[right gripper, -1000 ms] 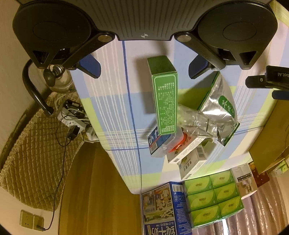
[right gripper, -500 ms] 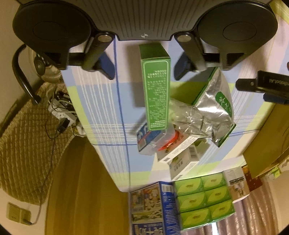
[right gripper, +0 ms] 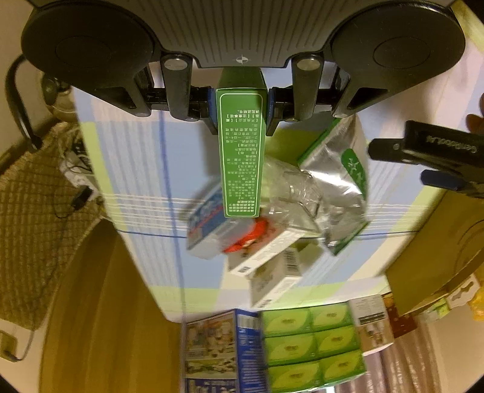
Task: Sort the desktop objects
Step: 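Grasp the foil tea bag with the left tool while the right tool grasps the green box, then lift the foil bag and green box and carry both toward the cardboard box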
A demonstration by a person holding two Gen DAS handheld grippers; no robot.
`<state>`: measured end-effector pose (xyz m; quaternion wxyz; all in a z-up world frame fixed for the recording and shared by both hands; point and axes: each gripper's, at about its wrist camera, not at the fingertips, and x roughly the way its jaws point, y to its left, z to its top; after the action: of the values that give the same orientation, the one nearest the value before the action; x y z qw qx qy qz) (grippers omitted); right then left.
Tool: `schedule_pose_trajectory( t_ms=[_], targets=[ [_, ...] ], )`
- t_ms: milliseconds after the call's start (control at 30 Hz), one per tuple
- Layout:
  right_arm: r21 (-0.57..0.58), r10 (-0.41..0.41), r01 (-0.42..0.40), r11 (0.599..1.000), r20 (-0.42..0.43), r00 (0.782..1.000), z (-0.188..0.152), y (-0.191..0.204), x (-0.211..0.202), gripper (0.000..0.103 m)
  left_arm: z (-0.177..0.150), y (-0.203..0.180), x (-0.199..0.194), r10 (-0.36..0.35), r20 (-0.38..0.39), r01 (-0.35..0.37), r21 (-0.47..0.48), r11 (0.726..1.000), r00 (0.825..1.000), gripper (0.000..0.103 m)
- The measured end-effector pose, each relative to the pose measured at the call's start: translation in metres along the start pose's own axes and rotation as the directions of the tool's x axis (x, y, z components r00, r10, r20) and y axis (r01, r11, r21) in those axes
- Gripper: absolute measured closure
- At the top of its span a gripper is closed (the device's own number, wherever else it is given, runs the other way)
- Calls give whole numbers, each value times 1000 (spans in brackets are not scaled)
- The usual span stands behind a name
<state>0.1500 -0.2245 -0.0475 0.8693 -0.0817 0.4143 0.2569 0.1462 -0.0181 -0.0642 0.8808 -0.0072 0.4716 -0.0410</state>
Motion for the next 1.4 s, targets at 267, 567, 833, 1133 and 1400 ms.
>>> schedule_pose_trajectory(
  t_ms=[267,567,833,1133,1400],
  targets=[
    [-62,130,-131,989,-17,991,1,26,8,76,-1,15,-11,-6,23,7,-31,999,1000,1],
    [-51,90,-89,995,-1,996,-3,19,5,76,11,19,14,-52,-16,51,-40,998,999,1],
    [-28,52,-52,998,-5,999,1,8,3,76,23,21,34,-120,-78,121,11,993,990,33],
    [14,26,-25,1000,-39,999,-7,12,-14,76,0,30,2,-9,-118,21,98,995,993,52],
    [31,26,-24,999,-51,998,-19,13,-27,76,-19,27,-21,8,-145,15,158,987,989,19]
  ],
)
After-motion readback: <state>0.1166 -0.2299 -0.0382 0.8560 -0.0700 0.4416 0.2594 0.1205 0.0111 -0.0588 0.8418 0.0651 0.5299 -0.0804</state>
